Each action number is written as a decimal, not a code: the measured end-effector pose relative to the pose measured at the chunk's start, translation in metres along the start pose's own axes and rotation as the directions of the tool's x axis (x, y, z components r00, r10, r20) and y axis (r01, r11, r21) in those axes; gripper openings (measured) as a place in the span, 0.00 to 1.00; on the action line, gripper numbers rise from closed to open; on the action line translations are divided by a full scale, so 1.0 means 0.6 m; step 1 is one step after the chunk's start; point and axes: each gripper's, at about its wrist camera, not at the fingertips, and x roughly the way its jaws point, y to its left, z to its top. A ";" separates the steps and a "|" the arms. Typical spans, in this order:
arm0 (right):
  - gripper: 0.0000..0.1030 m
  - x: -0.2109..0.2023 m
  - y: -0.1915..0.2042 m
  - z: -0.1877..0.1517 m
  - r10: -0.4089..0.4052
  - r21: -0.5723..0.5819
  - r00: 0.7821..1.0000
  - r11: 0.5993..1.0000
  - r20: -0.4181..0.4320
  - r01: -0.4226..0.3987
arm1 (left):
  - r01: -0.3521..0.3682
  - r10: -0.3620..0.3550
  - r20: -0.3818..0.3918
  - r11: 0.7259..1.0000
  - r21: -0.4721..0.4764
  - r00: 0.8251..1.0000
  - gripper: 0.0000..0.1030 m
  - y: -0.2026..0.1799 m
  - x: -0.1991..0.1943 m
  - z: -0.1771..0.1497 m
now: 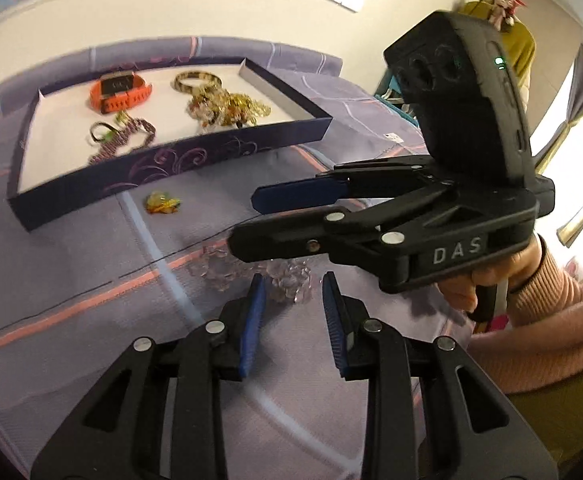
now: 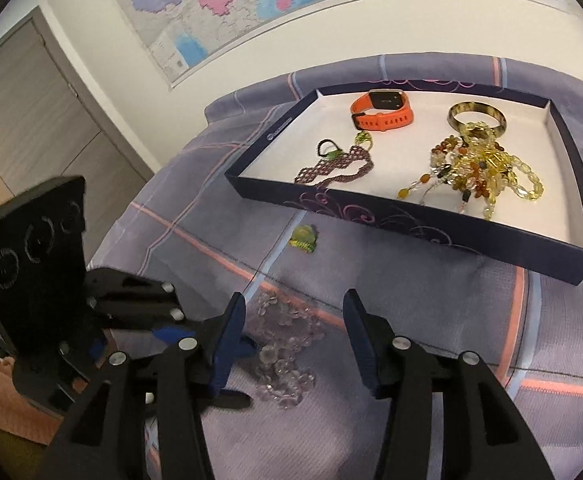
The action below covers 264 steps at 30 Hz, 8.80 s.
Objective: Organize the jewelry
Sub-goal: 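Grasp the clear crystal bead bracelet on the bed with the right tool, then grasp the amber-green pendant with the left tool while the right tool lifts the bracelet, then carry the pendant and crystal bracelet into the box lid with both tools, then lower both items into the box lid and open both tools, then lift both tools out of the box lid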
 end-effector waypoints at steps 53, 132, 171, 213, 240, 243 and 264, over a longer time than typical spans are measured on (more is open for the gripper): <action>0.09 -0.072 -0.048 -0.032 -0.130 0.075 0.989 0.989 0.071 0.125 | -0.259 0.260 0.016 0.965 -0.040 0.965 0.20 0.042 0.023 0.073; 0.08 -0.171 -0.052 0.118 -0.151 0.001 0.948 0.988 0.280 0.157 | -0.300 0.308 0.162 0.951 -0.074 0.937 0.20 0.073 -0.050 0.159; 0.08 -0.082 -0.099 0.156 -0.133 0.036 0.969 0.991 0.207 0.129 | -0.350 0.357 0.065 0.931 -0.103 0.932 0.20 0.126 0.024 0.181; 0.17 -0.040 -0.166 0.143 -0.203 0.137 0.967 0.974 0.153 0.183 | -0.376 0.385 0.053 0.918 -0.124 0.921 0.34 0.130 0.037 0.172; 0.93 -0.081 -0.040 0.039 -0.330 0.034 0.916 0.943 0.229 0.331 | -0.520 0.548 0.128 0.830 -0.200 0.826 0.94 0.066 -0.032 0.115; 0.93 -0.082 -0.030 0.023 -0.344 0.044 0.911 0.938 0.227 0.343 | -0.536 0.564 0.129 0.820 -0.199 0.815 0.94 0.054 -0.039 0.104; 0.93 -0.087 -0.009 -0.037 -0.372 0.073 0.909 0.928 0.190 0.365 | -0.561 0.594 0.098 0.793 -0.236 0.798 0.94 -0.001 -0.045 0.049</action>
